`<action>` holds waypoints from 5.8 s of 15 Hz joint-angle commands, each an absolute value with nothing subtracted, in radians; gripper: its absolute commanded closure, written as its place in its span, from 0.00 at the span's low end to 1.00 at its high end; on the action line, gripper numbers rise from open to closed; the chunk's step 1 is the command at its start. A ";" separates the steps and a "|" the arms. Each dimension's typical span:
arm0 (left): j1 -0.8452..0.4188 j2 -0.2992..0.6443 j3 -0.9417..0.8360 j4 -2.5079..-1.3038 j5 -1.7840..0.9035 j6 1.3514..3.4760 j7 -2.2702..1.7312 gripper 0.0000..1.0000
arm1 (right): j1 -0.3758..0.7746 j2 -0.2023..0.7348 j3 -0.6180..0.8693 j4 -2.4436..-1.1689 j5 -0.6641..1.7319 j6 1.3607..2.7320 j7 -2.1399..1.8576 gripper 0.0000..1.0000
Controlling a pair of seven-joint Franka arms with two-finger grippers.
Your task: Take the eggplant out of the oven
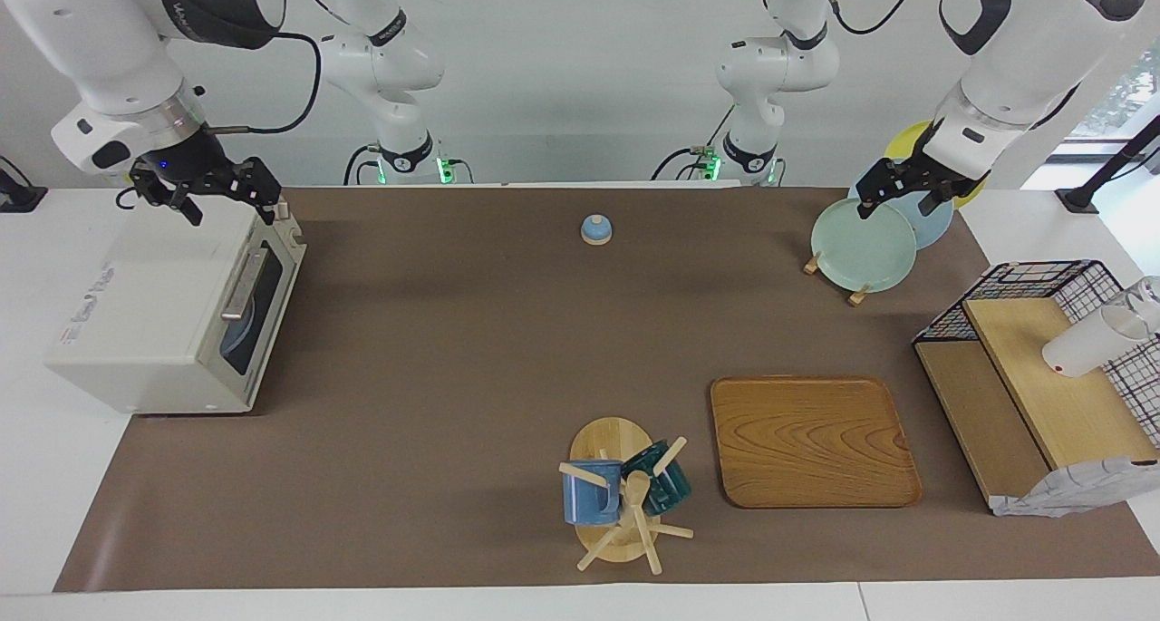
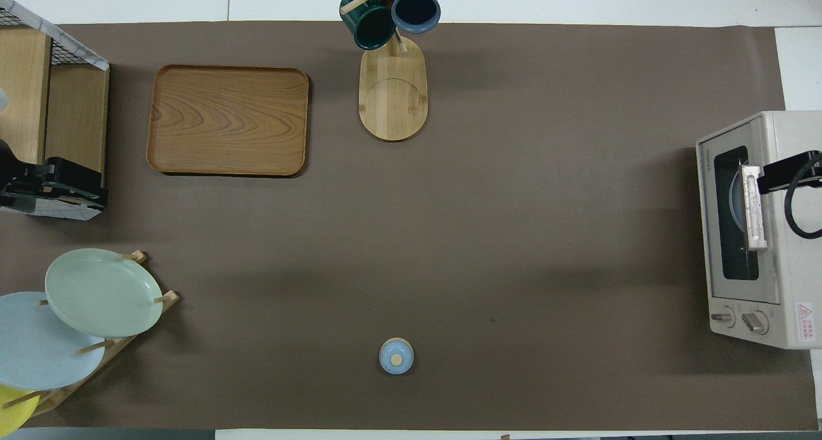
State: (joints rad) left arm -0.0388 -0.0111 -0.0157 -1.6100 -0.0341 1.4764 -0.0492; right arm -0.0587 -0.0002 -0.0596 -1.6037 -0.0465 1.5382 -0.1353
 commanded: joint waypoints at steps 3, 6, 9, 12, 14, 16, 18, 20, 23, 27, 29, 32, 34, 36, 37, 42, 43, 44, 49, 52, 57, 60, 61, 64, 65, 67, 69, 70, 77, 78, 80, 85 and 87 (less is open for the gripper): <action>-0.028 -0.017 -0.020 -1.611 -0.037 1.485 -0.038 0.00 | -0.061 -0.005 -0.061 -1.601 -0.023 1.543 -0.120 0.00; -0.028 -0.017 -0.021 -1.611 -0.037 1.485 -0.038 0.00 | -0.057 -0.008 -0.060 -1.606 -0.031 1.545 -0.130 0.00; -0.028 -0.017 -0.021 -1.611 -0.037 1.485 -0.038 0.00 | -0.058 -0.018 -0.060 -1.631 -0.031 1.566 -0.138 0.99; -0.028 -0.017 -0.020 -1.611 -0.037 1.485 -0.038 0.00 | -0.064 -0.041 -0.061 -1.695 -0.032 1.633 -0.176 1.00; -0.028 -0.017 -0.021 -1.611 -0.037 1.483 -0.038 0.00 | -0.067 -0.051 -0.063 -1.749 -0.035 1.696 -0.163 1.00; -0.028 -0.017 -0.021 -1.611 -0.037 1.485 -0.038 0.00 | -0.081 -0.046 -0.064 -1.804 -0.047 1.756 -0.095 1.00; -0.028 -0.017 -0.021 -1.611 -0.037 1.483 -0.038 0.00 | -0.087 -0.032 -0.063 -1.830 -0.098 1.788 -0.075 1.00; -0.028 -0.017 -0.021 -1.611 -0.037 1.483 -0.038 0.00 | -0.094 -0.018 -0.063 -1.854 -0.130 1.812 -0.072 1.00; -0.028 -0.017 -0.020 -1.611 -0.037 1.485 -0.038 0.00 | -0.103 -0.018 -0.063 -1.910 -0.147 1.859 -0.043 1.00; -0.028 -0.017 -0.021 -1.611 -0.037 1.483 -0.038 0.00 | -0.104 -0.017 -0.063 -2.005 -0.163 1.943 -0.044 1.00; -0.028 -0.017 -0.021 -1.611 -0.037 1.485 -0.038 0.00 | -0.101 -0.012 -0.061 -2.034 -0.163 1.973 -0.038 1.00; -0.028 -0.017 -0.021 -1.611 -0.037 1.483 -0.038 0.00 | -0.095 0.000 -0.060 -2.054 -0.141 2.031 -0.034 1.00; -0.028 -0.017 -0.021 -1.611 -0.037 1.485 -0.038 0.00 | -0.091 0.006 -0.058 -2.080 -0.069 2.077 -0.025 1.00; -0.028 -0.017 -0.021 -1.611 -0.037 1.483 -0.038 0.00 | -0.089 0.027 -0.057 -2.095 -0.043 2.103 -0.026 1.00; -0.028 -0.017 -0.021 -1.611 -0.037 1.485 -0.038 0.00 | -0.089 0.040 -0.057 -2.108 -0.034 2.126 -0.028 1.00; -0.028 -0.017 -0.020 -1.611 -0.037 1.485 -0.038 0.00 | -0.037 0.096 -0.052 -2.174 -0.015 2.298 -0.029 1.00; -0.028 -0.017 -0.020 -1.611 -0.037 1.485 -0.038 0.00 | -0.035 0.122 -0.052 -2.174 -0.015 2.319 -0.031 1.00; -0.028 -0.017 -0.021 -1.611 -0.037 1.485 -0.040 0.00 | -0.034 0.139 -0.052 -2.174 -0.015 2.335 -0.031 1.00; -0.028 -0.017 -0.021 -1.611 -0.037 1.485 -0.038 0.00 | 0.031 0.179 -0.052 -2.166 0.084 2.349 -0.018 1.00; -0.028 -0.017 -0.020 -1.611 -0.037 1.485 -0.038 0.00 | 0.072 0.173 -0.054 -2.106 0.120 2.263 0.009 1.00; -0.028 -0.017 -0.021 -1.611 -0.037 1.485 -0.038 0.00 | 0.011 0.109 -0.063 -2.029 0.025 2.066 0.014 0.52; -0.028 -0.017 -0.020 -1.611 -0.037 1.485 -0.038 0.00 | 0.003 0.109 -0.061 -2.034 -0.060 2.082 0.015 0.50; -0.028 -0.017 -0.021 -1.611 -0.037 1.485 -0.040 0.00 | 0.000 0.109 -0.061 -2.036 -0.061 2.085 0.012 0.50; -0.029 -0.017 -0.021 -1.611 -0.037 1.483 -0.040 0.00 | -0.018 0.104 -0.061 -2.043 -0.087 2.085 0.005 0.51; -0.028 -0.017 -0.020 -1.611 -0.037 1.485 -0.038 0.00 | -0.029 0.103 -0.061 -2.054 -0.089 2.086 -0.001 0.53; -0.028 -0.017 -0.020 -1.611 -0.037 1.485 -0.038 0.00 | -0.034 0.097 -0.063 -2.059 -0.090 2.069 -0.041 0.56; -0.028 -0.017 -0.021 -1.611 -0.037 1.483 -0.038 0.00 | -0.066 0.092 -0.061 -2.077 -0.091 2.074 -0.052 0.56; -0.028 -0.017 -0.021 -1.611 -0.037 1.485 -0.038 0.00 | -0.077 0.086 -0.061 -2.091 -0.091 2.088 -0.075 0.56; -0.028 -0.017 -0.021 -1.611 -0.037 1.485 -0.038 0.00 | -0.063 0.080 -0.060 -2.126 -0.092 2.143 -0.094 1.00; -0.029 -0.017 -0.021 -1.611 -0.037 1.485 -0.038 0.00 | -0.058 0.080 -0.054 -2.123 -0.092 2.135 -0.106 1.00; -0.031 -0.017 -0.021 -1.611 -0.037 1.485 -0.040 0.00 | -0.002 0.086 -0.052 -2.094 -0.092 2.108 -0.104 1.00; -0.031 -0.031 -0.021 -1.643 -0.037 1.489 -0.046 0.00 | 0.246 0.129 -0.051 -1.899 -0.147 1.919 0.087 1.00; -0.029 -0.051 -0.021 -1.681 -0.037 1.493 -0.046 0.00 | 0.366 0.146 -0.052 -1.867 -0.155 1.895 0.239 1.00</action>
State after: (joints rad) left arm -0.0385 -0.0131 -0.0167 -1.6241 -0.0341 1.4764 -0.0492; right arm 0.2752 0.1058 -0.0508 -1.9251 -0.1178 1.9347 0.1112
